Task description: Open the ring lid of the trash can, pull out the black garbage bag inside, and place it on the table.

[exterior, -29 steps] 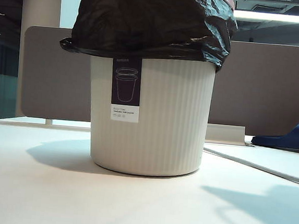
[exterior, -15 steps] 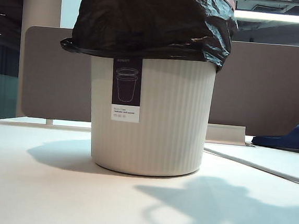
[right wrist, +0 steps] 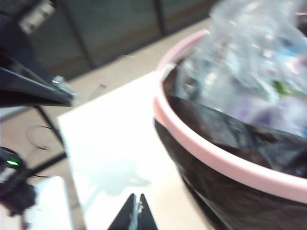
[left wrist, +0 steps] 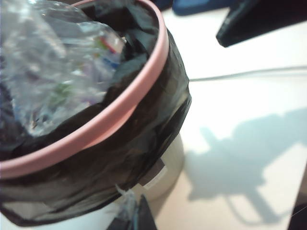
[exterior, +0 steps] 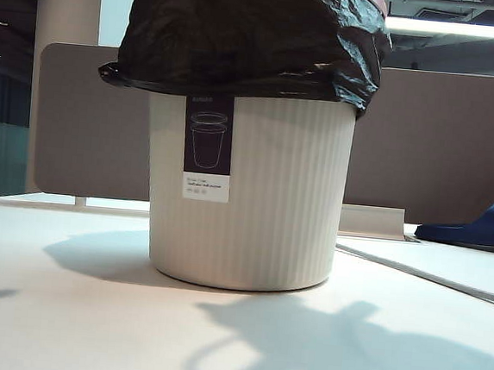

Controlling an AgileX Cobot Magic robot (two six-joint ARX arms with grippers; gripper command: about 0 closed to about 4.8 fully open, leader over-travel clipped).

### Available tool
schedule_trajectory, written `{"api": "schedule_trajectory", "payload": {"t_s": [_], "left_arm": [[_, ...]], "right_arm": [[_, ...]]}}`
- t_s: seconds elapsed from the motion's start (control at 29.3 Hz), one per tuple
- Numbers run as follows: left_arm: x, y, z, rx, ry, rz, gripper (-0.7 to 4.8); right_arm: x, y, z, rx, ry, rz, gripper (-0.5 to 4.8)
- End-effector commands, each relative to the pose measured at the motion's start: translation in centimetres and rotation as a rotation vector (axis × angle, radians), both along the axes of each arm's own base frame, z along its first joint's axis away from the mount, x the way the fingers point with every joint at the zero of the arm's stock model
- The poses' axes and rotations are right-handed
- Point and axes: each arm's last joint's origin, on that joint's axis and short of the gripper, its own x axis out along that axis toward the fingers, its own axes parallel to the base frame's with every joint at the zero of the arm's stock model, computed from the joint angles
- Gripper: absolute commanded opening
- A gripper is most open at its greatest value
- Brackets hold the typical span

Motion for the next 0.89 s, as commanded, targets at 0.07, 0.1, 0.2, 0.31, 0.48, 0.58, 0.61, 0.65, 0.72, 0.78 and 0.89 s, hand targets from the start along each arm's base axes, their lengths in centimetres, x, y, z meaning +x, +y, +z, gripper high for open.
{"api": "schedule_trajectory", "payload": {"t_s": [0.07,0.1,0.2,0.31,0.48,0.58,0.61,0.65,0.72,0.78,0.89], "left_arm": [[0.9,-1.3,-0.1,0.037,-0.068,0.022,-0.06],[1.1,-1.7,-0.1,0.039,-0.081,0.026,-0.06],[1.7,-2.4,-0.2,0.078,-0.137,-0.007,-0.06],[2.0,-2.8,-0.3,0.143,-0.197,-0.036,-0.06],[2.1,-2.7,-0.3,0.199,-0.26,-0.037,0.59],[2.1,-2.8,-0.1,0.181,-0.276,-0.038,1.54],[2.0,-2.9,0.0,0.177,-0.278,-0.048,1.53],[1.9,-3.0,0.0,0.181,-0.283,-0.06,1.54],[1.5,-3.4,-0.1,0.208,-0.31,-0.093,1.57],[0.8,-3.9,-0.1,0.256,-0.365,-0.101,1.57],[-0.2,-4.7,-0.2,0.348,-0.454,-0.127,1.58]], "right_arm": [[-0.1,0.0,0.2,-0.033,-0.065,-0.035,-0.04],[-0.1,0.0,0.2,-0.038,-0.069,-0.034,-0.04],[-0.1,0.0,0.1,-0.052,-0.069,-0.033,-0.04],[-0.2,-0.1,-0.1,-0.076,-0.069,-0.03,-0.04],[-0.2,-0.1,-0.4,-0.108,-0.062,-0.023,-0.04],[-0.2,-0.1,-0.5,-0.112,-0.06,-0.022,-0.04],[-0.2,-0.1,-0.5,-0.112,-0.061,-0.023,-0.04],[-0.2,-0.1,-0.5,-0.112,-0.061,-0.023,-0.04],[-0.2,-0.1,-0.5,-0.112,-0.06,-0.023,-0.04],[-0.2,-0.1,-0.5,-0.113,-0.061,-0.026,-0.04],[-0.2,-0.1,-0.5,-0.113,-0.061,-0.026,-0.04]]}}
